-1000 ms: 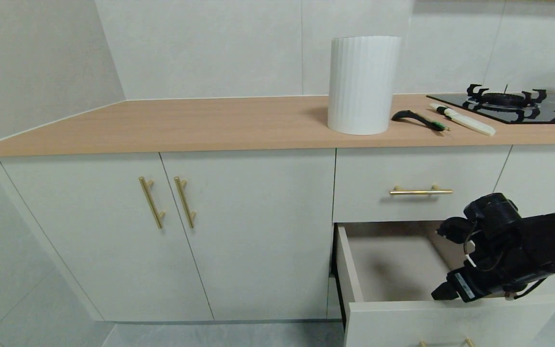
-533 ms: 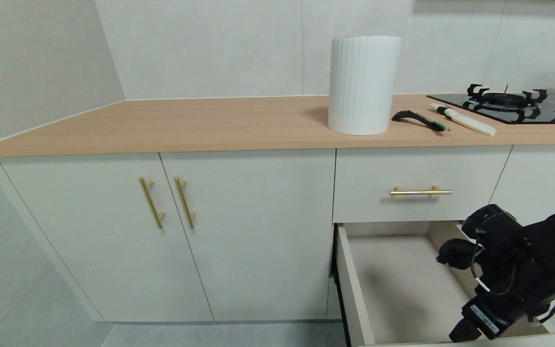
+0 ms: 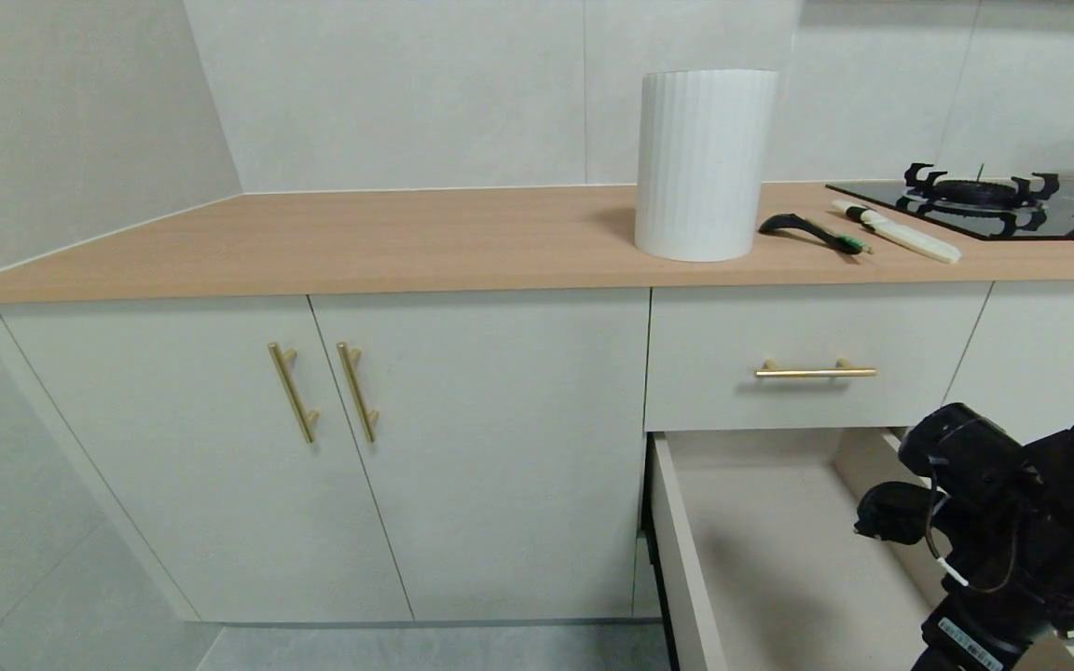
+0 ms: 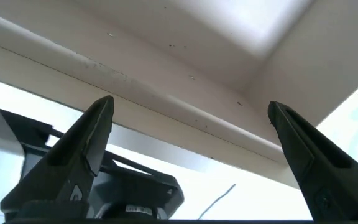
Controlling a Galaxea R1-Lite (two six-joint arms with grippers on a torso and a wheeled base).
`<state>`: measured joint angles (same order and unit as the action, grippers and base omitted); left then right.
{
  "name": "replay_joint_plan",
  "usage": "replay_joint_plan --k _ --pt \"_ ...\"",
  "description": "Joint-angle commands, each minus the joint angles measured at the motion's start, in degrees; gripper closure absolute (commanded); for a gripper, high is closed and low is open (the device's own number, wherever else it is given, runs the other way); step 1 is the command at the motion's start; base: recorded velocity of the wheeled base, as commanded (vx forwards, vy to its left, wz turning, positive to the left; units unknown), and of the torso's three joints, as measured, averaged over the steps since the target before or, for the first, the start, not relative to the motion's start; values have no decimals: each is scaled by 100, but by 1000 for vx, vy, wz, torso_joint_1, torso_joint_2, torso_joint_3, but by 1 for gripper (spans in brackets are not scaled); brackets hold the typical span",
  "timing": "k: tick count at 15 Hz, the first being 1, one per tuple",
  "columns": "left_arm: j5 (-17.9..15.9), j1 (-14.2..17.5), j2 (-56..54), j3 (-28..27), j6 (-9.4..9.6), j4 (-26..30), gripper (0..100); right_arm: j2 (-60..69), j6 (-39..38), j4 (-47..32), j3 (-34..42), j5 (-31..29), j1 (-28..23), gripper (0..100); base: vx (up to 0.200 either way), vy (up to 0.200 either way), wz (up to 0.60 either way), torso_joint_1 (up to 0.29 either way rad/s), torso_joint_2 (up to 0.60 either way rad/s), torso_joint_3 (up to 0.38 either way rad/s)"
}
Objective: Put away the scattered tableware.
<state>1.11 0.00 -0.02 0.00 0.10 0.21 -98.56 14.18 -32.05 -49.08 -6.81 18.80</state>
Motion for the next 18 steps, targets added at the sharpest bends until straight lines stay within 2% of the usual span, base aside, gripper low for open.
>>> replay_joint_plan --k 1,2,5,7,11,15,18 --pt "3 0 2 0 -1 6 0 -32 -29 41 -102 5 10 0 0 0 0 0 0 0" --pt "3 0 2 0 -1 -3 0 -14 -64 85 -199 22 -25 0 0 0 0 0 0 0" --pt "3 0 2 0 -1 -3 0 39 -1084 102 -910 137 -201 0 0 0 0 0 0 0" --pt "3 0 2 0 -1 -3 0 91 -1435 111 -1200 268 -280 0 0 0 0 0 0 0" --pt "3 0 2 0 -1 6 0 373 -1462 515 -1209 374 -447 0 0 0 0 0 0 0" --pt "3 0 2 0 -1 -3 0 425 -1462 568 -1209 365 -491 0 0 0 0 0 0 0" --pt "3 0 2 0 -1 -3 0 425 -1471 603 -1200 365 -482 0 0 0 0 61 -229 -216"
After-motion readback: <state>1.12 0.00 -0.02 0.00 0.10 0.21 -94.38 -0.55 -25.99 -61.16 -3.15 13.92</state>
